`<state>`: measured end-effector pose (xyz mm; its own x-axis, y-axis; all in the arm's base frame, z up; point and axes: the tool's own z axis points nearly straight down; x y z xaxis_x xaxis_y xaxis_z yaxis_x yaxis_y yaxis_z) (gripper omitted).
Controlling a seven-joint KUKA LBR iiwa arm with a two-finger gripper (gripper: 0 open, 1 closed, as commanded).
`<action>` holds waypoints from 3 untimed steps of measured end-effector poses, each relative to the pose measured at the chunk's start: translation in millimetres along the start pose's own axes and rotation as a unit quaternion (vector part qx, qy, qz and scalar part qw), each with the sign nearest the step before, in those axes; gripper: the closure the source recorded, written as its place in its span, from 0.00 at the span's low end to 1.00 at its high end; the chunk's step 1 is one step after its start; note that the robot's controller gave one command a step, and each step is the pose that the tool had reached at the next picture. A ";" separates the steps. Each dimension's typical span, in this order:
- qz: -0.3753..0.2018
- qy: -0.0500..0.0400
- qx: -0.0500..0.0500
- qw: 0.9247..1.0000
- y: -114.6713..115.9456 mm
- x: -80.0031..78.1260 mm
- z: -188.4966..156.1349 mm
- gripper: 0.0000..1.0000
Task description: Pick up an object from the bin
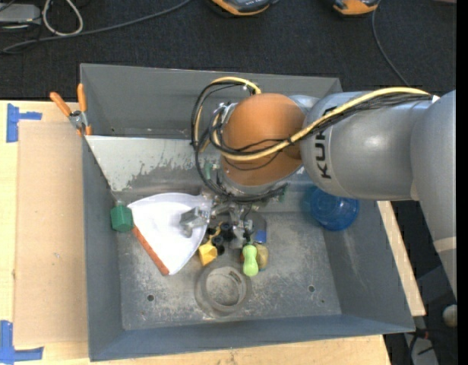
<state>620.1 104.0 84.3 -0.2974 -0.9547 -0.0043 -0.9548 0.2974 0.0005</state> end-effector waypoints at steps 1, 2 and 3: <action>-0.036 0.000 -0.002 0.999 -1.5 -2.1 13.2 1.00; -0.035 0.000 -0.002 0.999 -1.5 -2.1 13.1 1.00; -0.033 -0.001 -0.002 0.999 -0.4 -3.4 -12.1 1.00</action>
Offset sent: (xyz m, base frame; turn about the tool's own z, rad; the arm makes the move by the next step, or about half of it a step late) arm 0.0000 0.0000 0.0000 0.0000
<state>621.5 107.0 96.5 -0.2329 -0.9725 -0.0073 -0.9725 0.2328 0.0049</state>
